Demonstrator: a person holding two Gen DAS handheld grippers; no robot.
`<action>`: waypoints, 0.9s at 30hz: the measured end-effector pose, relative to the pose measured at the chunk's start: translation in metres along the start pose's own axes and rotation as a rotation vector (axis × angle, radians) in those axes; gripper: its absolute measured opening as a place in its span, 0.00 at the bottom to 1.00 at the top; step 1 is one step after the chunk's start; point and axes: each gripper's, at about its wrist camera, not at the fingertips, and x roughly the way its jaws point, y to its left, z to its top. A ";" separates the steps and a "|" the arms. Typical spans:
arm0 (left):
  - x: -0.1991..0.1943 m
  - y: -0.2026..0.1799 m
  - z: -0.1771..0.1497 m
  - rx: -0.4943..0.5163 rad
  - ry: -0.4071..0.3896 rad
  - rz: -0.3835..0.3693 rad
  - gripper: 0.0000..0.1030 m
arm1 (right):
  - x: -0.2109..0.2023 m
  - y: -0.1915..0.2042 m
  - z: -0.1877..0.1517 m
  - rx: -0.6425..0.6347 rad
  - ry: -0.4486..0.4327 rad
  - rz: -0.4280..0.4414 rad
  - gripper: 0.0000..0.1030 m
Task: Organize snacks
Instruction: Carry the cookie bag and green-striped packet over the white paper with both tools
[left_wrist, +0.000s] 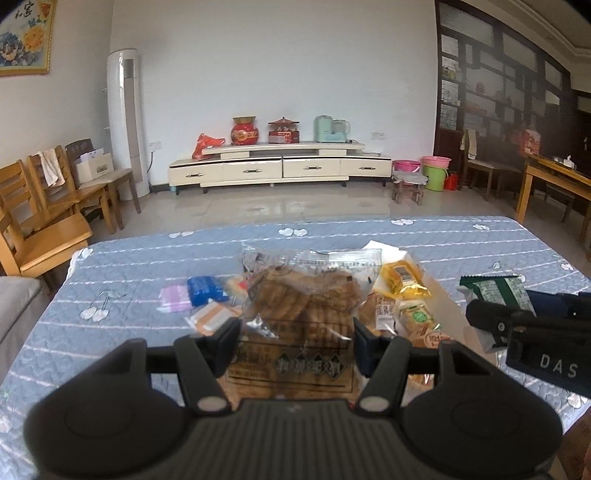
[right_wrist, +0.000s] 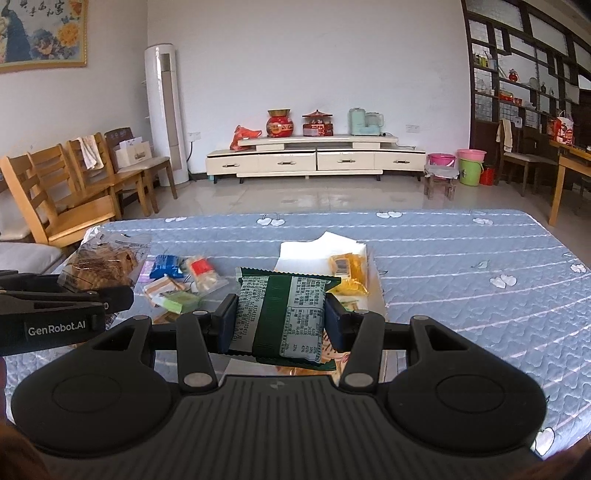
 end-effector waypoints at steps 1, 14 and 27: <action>0.001 -0.002 0.002 0.003 -0.003 -0.001 0.59 | 0.001 -0.001 0.001 0.001 -0.002 -0.003 0.58; 0.025 -0.018 0.016 0.030 0.004 -0.022 0.59 | 0.010 -0.003 -0.001 0.017 -0.018 -0.025 0.58; 0.051 -0.033 0.026 0.054 0.024 -0.035 0.59 | 0.017 -0.005 0.001 0.031 -0.013 -0.044 0.58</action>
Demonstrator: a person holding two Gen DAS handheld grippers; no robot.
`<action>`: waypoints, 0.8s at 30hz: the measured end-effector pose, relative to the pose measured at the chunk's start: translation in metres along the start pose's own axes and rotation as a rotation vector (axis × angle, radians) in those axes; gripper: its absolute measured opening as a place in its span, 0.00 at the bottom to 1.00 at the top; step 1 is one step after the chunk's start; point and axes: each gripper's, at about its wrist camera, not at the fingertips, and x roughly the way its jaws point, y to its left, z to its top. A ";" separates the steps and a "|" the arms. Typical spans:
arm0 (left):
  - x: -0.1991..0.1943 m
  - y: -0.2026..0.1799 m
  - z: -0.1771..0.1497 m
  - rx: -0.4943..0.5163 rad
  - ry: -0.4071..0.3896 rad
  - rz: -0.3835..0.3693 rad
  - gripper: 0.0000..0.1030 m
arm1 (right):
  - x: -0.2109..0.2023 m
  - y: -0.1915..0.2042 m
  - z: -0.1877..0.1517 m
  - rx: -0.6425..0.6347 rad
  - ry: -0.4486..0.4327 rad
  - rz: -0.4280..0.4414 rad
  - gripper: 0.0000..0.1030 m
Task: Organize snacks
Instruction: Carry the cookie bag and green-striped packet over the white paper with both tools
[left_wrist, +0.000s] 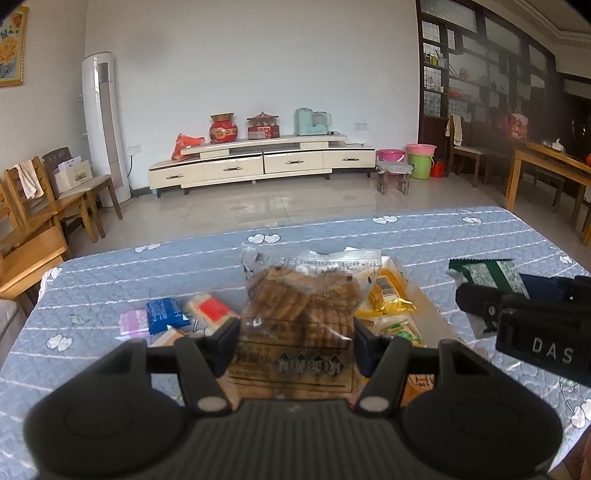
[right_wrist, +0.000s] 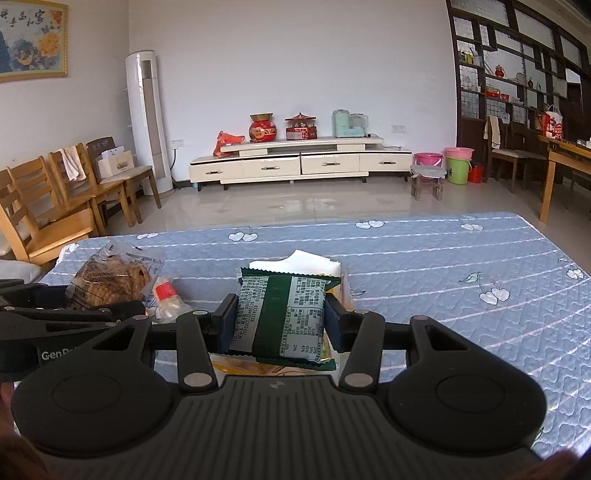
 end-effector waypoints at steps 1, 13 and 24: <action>0.002 0.000 0.001 0.001 0.001 -0.002 0.59 | 0.000 0.001 0.000 -0.001 0.000 -0.003 0.58; 0.034 -0.009 0.012 0.008 0.022 -0.024 0.59 | 0.010 -0.006 0.006 0.015 0.015 -0.011 0.58; 0.075 -0.028 0.018 0.030 0.073 -0.053 0.59 | 0.039 -0.009 0.014 0.022 0.067 0.022 0.58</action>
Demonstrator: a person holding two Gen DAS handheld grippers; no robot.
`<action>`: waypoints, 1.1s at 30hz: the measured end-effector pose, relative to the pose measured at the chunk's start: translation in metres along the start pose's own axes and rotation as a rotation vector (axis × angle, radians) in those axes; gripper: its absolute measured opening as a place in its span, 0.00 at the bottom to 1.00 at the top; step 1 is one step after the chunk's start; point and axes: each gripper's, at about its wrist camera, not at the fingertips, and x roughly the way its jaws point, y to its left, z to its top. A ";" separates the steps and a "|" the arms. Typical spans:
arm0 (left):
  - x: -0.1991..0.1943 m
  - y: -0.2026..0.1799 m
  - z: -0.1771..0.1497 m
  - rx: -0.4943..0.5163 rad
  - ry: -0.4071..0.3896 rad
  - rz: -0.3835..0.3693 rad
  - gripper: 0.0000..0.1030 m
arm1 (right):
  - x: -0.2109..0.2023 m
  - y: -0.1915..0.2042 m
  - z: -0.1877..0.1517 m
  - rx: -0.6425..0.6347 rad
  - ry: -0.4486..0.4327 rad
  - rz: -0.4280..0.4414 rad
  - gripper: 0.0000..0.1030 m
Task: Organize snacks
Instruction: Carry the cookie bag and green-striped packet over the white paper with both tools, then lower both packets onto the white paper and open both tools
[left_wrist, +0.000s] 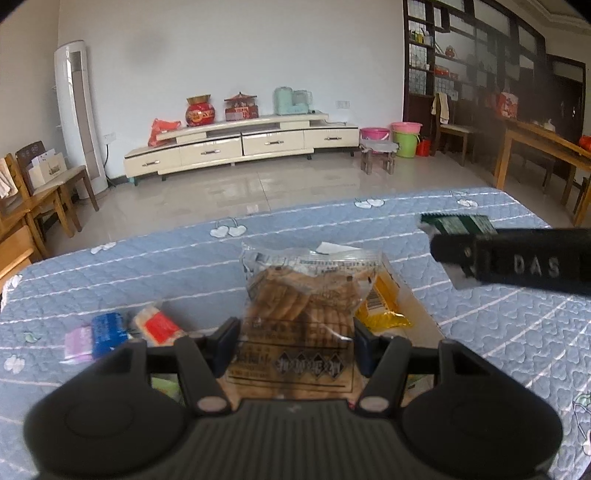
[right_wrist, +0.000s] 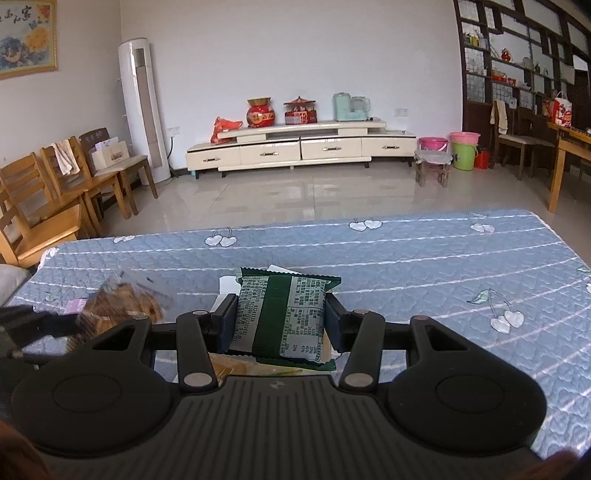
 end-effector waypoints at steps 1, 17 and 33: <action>0.005 0.000 0.001 0.000 0.006 -0.001 0.59 | 0.004 0.000 0.001 0.002 0.007 0.002 0.58; 0.055 0.008 0.016 -0.018 0.053 0.016 0.59 | 0.042 0.012 0.010 -0.024 0.087 0.017 0.58; 0.084 0.020 0.018 -0.068 0.091 -0.076 0.67 | 0.039 0.005 0.023 0.000 0.078 0.003 0.88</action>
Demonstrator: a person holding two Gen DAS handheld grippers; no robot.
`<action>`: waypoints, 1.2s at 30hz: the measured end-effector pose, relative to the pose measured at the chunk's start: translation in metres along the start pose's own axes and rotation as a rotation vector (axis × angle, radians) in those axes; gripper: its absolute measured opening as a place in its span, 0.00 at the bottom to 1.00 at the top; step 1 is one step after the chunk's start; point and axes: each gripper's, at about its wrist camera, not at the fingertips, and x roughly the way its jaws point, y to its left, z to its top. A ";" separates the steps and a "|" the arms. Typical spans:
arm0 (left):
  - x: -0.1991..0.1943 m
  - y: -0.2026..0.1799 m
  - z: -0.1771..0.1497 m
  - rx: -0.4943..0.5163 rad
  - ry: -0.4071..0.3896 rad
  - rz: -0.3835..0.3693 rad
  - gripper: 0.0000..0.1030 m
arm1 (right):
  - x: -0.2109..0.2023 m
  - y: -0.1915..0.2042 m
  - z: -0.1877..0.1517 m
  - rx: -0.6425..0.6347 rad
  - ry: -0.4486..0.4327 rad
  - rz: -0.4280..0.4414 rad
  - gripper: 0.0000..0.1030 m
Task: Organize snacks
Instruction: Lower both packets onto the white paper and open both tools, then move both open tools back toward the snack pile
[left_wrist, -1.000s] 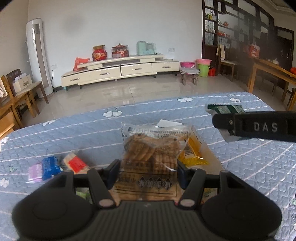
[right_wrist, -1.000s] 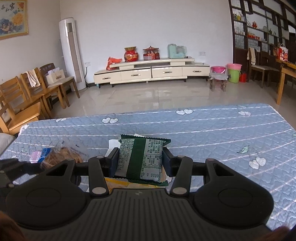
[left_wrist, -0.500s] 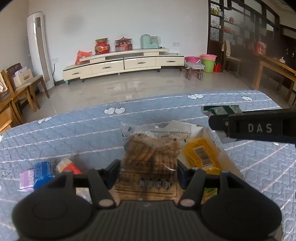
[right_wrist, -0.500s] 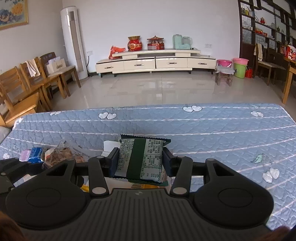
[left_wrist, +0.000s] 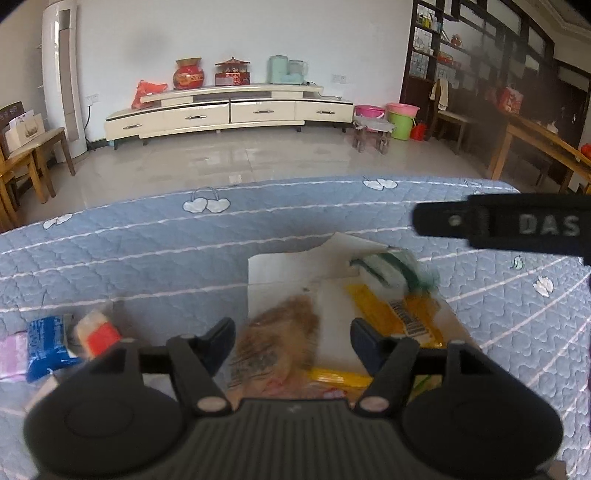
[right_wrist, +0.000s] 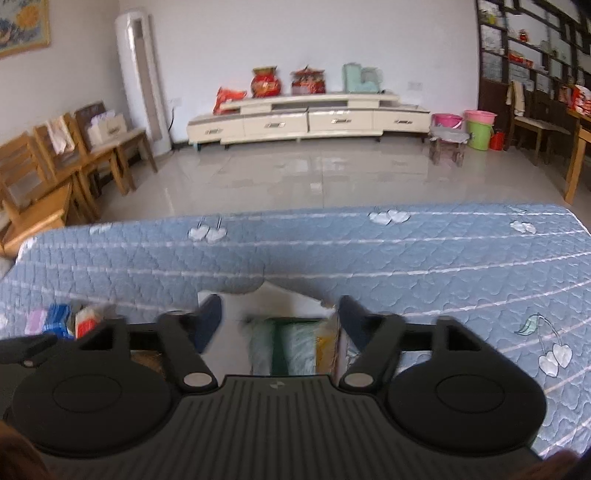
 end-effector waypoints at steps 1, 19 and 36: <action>-0.003 0.001 -0.001 -0.004 -0.002 0.002 0.67 | -0.004 0.000 0.000 -0.001 -0.007 -0.006 0.88; -0.111 0.058 -0.036 -0.066 -0.073 0.177 0.68 | -0.099 0.043 -0.040 -0.061 -0.056 -0.037 0.95; -0.165 0.116 -0.082 -0.139 -0.074 0.294 0.68 | -0.104 0.120 -0.069 -0.111 -0.006 0.074 0.95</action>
